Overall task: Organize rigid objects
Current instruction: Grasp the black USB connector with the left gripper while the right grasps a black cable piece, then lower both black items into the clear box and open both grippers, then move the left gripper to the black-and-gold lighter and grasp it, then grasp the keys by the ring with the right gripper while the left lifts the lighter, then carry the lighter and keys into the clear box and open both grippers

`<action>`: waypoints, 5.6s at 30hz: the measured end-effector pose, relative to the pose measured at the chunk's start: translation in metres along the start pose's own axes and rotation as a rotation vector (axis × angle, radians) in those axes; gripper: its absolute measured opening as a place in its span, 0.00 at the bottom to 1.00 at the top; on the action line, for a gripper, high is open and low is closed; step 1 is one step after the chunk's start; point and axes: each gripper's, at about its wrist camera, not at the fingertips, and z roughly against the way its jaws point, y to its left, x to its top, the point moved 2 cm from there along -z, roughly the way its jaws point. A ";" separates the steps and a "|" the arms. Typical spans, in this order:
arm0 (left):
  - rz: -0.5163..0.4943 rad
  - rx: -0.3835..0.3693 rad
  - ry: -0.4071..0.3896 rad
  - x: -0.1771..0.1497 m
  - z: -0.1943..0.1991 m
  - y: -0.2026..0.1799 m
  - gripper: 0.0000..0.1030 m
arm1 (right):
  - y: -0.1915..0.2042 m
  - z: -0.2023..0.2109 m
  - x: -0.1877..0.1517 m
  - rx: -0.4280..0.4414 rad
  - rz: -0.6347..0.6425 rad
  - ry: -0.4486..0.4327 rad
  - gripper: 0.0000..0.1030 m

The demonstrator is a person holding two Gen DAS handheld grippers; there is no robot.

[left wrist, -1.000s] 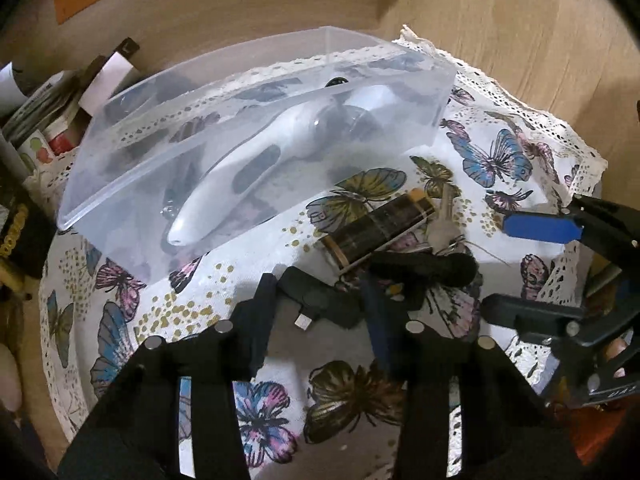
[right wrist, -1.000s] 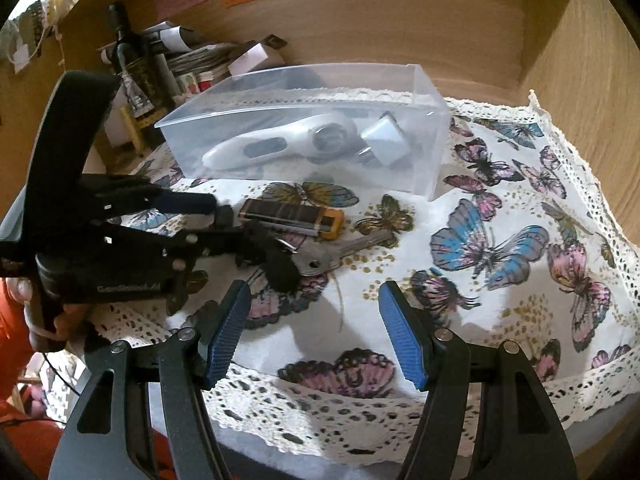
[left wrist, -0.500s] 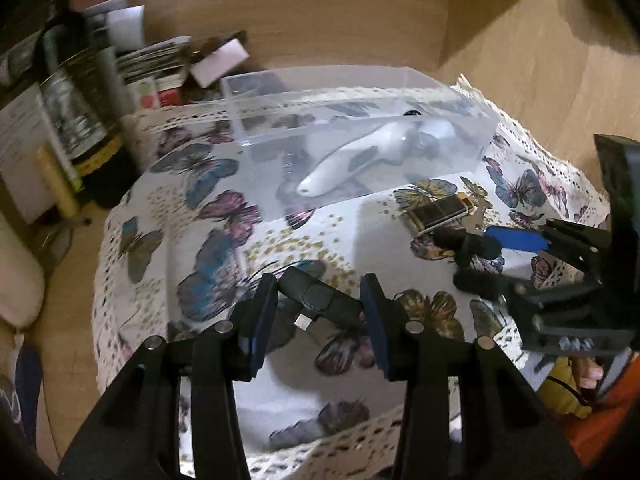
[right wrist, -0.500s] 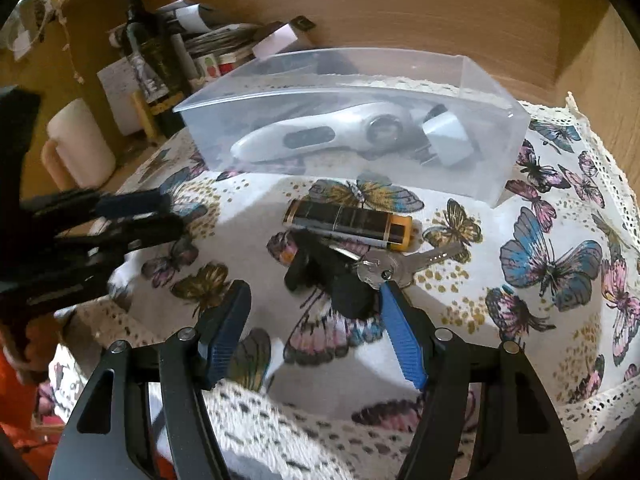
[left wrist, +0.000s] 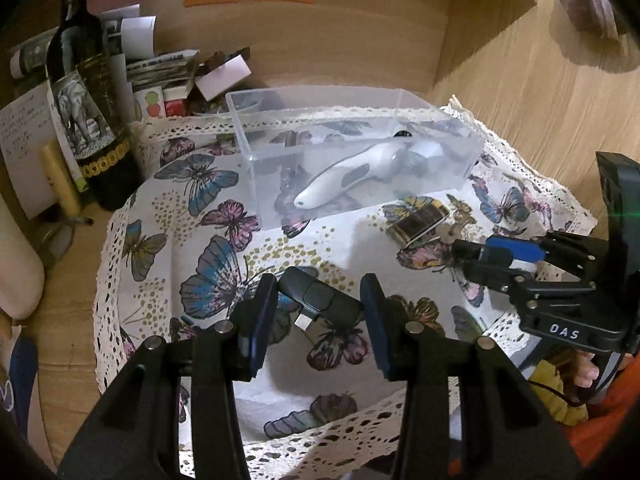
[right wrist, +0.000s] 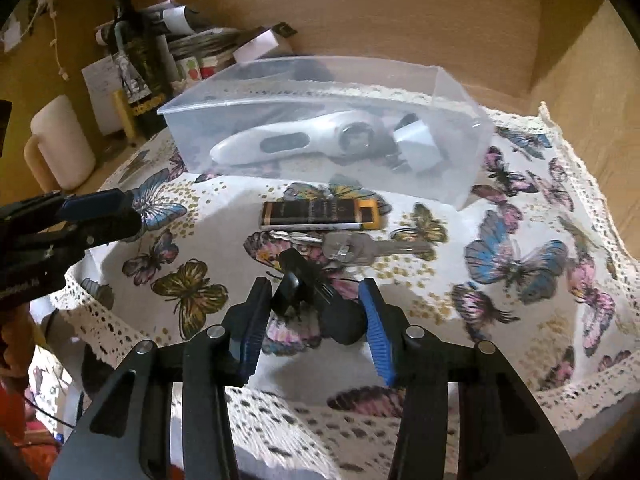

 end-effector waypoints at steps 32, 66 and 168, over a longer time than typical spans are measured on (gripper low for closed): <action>0.035 0.054 -0.038 0.122 -0.060 0.005 0.41 | -0.042 -0.018 0.155 -0.028 0.056 -0.224 0.41; 0.016 0.070 -0.124 0.110 -0.015 -0.006 0.83 | -0.044 0.007 0.126 0.009 0.055 -0.217 0.66; 0.003 0.037 -0.135 0.118 -0.015 -0.004 0.22 | -0.040 0.042 0.130 0.030 0.078 -0.362 0.21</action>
